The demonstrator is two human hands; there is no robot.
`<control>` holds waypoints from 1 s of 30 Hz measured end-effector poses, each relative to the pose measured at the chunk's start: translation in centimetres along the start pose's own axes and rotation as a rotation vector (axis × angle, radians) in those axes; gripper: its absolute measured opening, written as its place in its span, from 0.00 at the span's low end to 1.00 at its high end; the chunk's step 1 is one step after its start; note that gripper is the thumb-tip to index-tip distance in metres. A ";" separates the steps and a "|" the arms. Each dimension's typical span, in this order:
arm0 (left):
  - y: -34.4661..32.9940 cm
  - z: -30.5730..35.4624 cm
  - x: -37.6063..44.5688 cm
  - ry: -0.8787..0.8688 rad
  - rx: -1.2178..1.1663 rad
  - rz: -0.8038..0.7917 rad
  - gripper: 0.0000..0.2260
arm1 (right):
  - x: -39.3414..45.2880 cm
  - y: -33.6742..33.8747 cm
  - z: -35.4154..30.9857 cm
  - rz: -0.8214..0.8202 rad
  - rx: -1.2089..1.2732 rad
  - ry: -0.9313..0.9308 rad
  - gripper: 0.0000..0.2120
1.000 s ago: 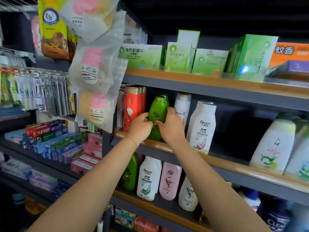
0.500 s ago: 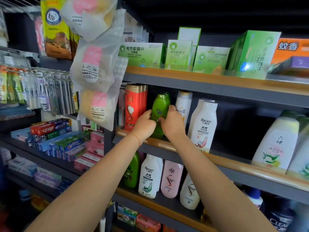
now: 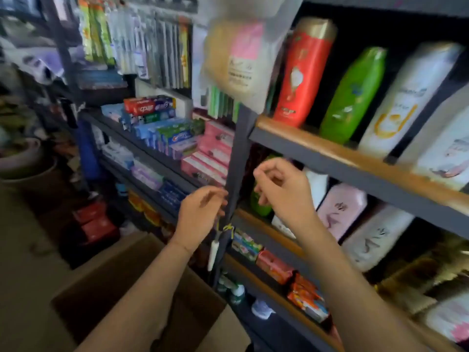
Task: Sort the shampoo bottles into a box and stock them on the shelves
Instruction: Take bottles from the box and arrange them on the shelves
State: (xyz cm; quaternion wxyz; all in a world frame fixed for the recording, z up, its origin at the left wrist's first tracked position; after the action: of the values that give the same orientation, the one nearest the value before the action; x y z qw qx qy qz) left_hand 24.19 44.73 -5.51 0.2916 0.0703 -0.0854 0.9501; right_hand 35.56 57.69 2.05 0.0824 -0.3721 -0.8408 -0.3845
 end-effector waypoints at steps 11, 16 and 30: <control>26.4 -24.2 -16.2 0.618 0.794 0.770 0.37 | -16.0 -37.0 13.7 -1.026 -0.085 -0.618 0.10; 29.6 -28.3 -18.1 0.769 0.161 0.825 0.45 | -22.9 -46.1 16.7 -1.188 -0.151 -0.794 0.14; 30.8 -34.3 -17.4 0.520 -0.187 0.802 0.23 | -30.9 -59.6 25.5 -1.150 -0.346 -0.967 0.27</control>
State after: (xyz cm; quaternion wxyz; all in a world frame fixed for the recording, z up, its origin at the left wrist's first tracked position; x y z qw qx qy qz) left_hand 18.12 17.13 -45.86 -0.0809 -0.2344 -0.1150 0.9619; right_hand 20.17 32.88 -63.57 -0.5662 -0.0108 -0.7723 -0.2877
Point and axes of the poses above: each hand's wrist, its own x-axis towards the middle knuckle, its own y-axis out of the back of the hand, z = x × y, the point moved 1 cm from there along x, towards the middle knuckle, and after that the axes turned 13 degrees about -x, right-handed, at the moved point
